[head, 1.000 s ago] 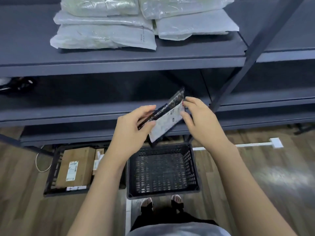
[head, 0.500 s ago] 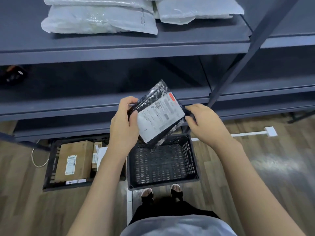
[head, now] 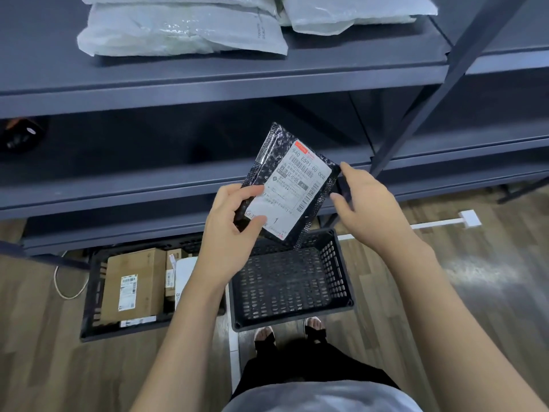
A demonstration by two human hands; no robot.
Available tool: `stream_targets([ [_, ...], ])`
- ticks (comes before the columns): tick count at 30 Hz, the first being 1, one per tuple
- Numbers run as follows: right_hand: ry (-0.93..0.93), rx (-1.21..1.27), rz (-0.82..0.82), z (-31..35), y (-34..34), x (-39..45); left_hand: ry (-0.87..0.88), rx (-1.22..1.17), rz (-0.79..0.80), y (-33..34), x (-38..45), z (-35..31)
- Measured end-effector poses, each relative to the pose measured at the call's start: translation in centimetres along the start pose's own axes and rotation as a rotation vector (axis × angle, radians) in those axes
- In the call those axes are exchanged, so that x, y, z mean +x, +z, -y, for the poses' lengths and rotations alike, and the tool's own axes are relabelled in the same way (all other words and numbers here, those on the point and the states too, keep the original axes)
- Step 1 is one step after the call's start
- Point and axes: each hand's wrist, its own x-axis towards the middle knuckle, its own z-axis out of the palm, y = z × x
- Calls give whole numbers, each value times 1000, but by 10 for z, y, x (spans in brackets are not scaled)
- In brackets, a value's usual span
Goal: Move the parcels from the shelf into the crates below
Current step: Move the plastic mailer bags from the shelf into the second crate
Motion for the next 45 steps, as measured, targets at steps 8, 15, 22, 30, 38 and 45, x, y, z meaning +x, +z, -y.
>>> stream_targets([
  [8, 5, -2, 37, -8, 32, -5, -132, -40, -41, 13, -12, 34],
  [15, 40, -58, 325, -51, 119, -9, -491, -50, -105, 57, -38, 134],
  [22, 35, -207, 635, -112, 263, 8, -767, -89, -133, 129, -44, 261],
  [30, -15, -405, 887, -188, 420, 13, -841, 118, 1, 184, -56, 418],
  [38, -49, -517, 941, -254, 553, 32, -777, 284, 70, 232, -31, 552],
  [45, -128, -480, 857, -274, 644, 67, -718, 353, 37, 245, 3, 638],
])
